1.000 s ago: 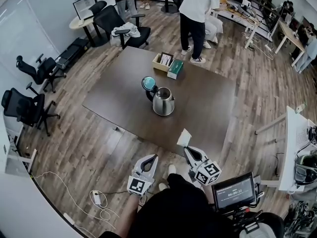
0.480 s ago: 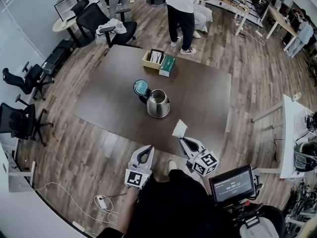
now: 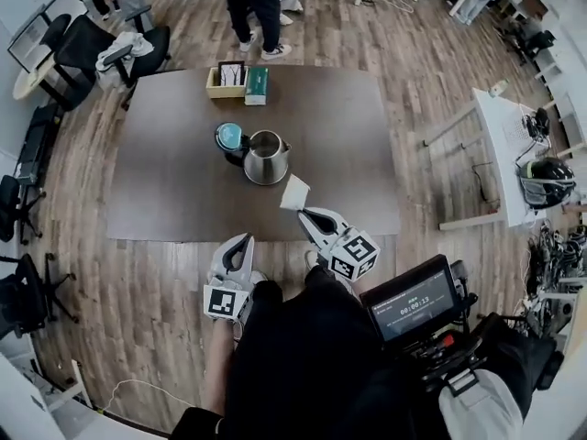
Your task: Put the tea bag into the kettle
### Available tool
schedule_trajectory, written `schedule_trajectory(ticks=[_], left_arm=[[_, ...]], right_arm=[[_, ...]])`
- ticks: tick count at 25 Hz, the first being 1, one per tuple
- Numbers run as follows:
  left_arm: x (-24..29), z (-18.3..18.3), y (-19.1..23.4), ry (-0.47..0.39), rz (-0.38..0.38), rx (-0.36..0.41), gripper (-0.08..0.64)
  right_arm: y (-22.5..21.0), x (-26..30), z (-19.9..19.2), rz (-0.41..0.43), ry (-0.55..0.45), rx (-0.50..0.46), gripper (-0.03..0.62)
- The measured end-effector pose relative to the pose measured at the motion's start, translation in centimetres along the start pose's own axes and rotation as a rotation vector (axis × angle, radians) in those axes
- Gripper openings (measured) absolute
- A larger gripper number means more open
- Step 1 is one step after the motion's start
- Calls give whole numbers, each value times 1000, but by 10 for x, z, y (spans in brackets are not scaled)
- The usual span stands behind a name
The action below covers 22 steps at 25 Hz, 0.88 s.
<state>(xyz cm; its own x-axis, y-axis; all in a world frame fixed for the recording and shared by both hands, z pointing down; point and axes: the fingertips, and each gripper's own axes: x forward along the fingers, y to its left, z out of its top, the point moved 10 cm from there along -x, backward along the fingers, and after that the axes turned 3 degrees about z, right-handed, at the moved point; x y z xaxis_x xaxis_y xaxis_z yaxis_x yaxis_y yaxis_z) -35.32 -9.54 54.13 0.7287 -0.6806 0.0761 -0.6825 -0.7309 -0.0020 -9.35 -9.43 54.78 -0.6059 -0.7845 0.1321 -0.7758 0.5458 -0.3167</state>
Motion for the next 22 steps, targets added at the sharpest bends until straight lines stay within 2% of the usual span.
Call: schedule_trajectory(ticks=[3,5,11,14,22], left_arm=[[-12,0,41,-15,-36,-4,0],[-15,-1,54,-28,-50,-15,0],[-21,2,41,-27,-73,-31,0],[-18,4,38,-37,-74,-29,0],[-18,0,38,-48,-14,-58,0]], right_arm=[[28,34,1,-24,5,-7,18],[36,44,2,-31,16,-8,18],[41,32,0,-50,33,-8,18],[33,34,1,-50,60,-32,17],[-15,51,11,-52,210,-139,18]])
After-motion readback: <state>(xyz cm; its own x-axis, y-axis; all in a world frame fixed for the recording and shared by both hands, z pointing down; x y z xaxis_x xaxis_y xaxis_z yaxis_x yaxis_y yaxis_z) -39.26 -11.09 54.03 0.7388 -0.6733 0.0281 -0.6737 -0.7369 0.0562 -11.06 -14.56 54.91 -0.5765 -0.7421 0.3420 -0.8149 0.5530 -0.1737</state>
